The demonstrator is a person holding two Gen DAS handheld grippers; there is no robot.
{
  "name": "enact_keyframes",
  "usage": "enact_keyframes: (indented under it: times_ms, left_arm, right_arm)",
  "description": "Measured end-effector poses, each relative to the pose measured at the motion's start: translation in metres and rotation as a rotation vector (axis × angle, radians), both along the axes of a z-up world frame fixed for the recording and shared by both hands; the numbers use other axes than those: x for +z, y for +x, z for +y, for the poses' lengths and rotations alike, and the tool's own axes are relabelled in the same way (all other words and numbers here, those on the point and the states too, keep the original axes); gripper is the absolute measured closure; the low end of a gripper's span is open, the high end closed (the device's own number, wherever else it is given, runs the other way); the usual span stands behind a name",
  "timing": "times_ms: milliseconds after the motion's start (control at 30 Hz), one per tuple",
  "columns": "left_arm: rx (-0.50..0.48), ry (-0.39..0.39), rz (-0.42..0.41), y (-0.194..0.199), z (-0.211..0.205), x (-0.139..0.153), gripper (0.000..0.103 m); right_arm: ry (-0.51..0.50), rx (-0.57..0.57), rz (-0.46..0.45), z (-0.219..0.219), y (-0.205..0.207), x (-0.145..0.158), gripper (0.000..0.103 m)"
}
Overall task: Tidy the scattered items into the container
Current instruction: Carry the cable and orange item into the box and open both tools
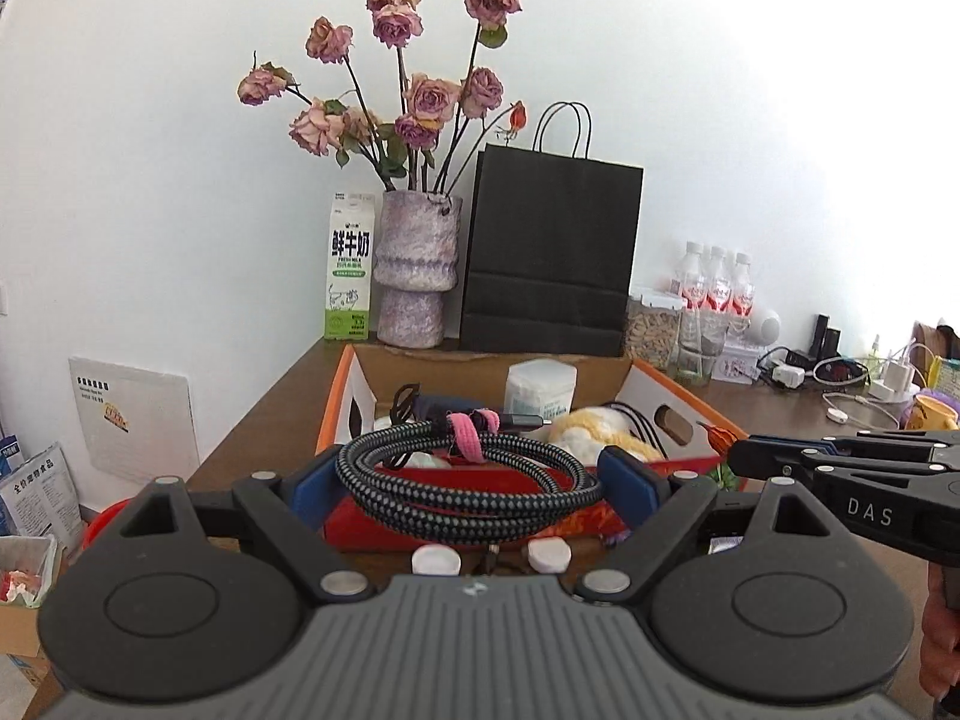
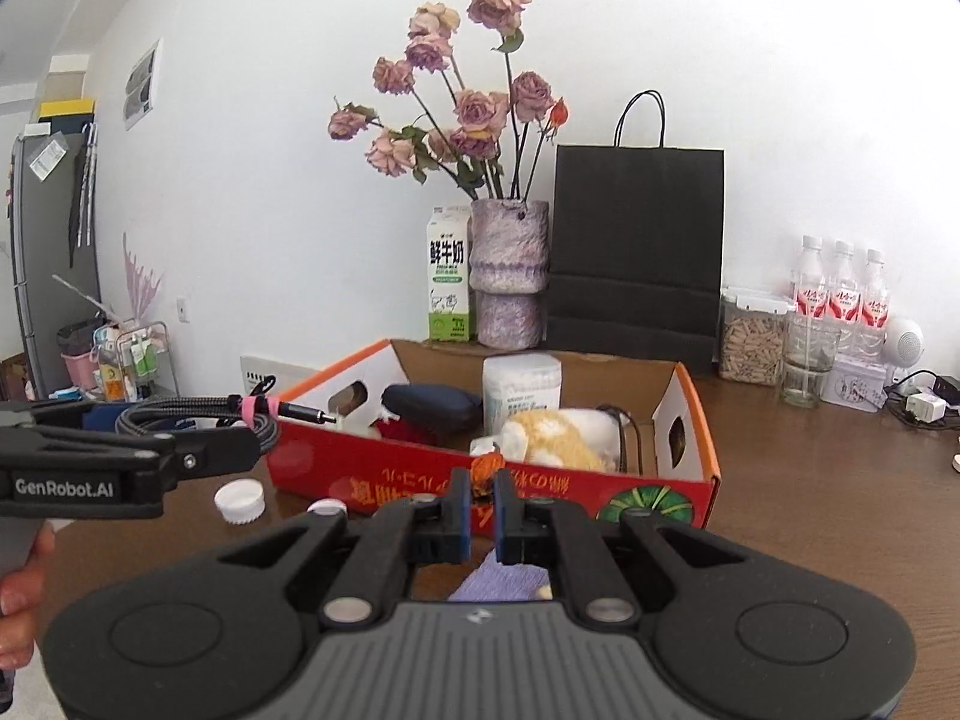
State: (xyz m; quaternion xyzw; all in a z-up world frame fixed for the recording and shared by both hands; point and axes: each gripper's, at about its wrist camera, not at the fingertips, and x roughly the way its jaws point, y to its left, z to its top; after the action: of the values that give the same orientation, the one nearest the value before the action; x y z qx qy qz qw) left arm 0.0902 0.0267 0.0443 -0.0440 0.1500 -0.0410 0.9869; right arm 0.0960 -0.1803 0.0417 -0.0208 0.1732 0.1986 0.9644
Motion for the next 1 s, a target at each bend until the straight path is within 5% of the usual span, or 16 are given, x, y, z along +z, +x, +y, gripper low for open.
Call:
enact_keyframes:
  times_ms: [300, 600, 1000]
  left_arm:
    - [0.065, -0.017, -0.037, 0.065, -0.004, 0.015, 0.013]
    - [0.083, -0.013, -0.024, 0.135, -0.017, -0.004, 0.013]
    - [0.102, 0.026, 0.062, 0.154, -0.02, -0.026, 0.012]
  right_arm:
    - [0.044, -0.082, -0.023, -0.008, 0.07, 0.011, 0.097]
    - [0.075, -0.115, -0.005, -0.01, 0.137, -0.004, 0.097]
    - [0.047, -0.137, 0.071, -0.008, 0.155, -0.031, 0.097]
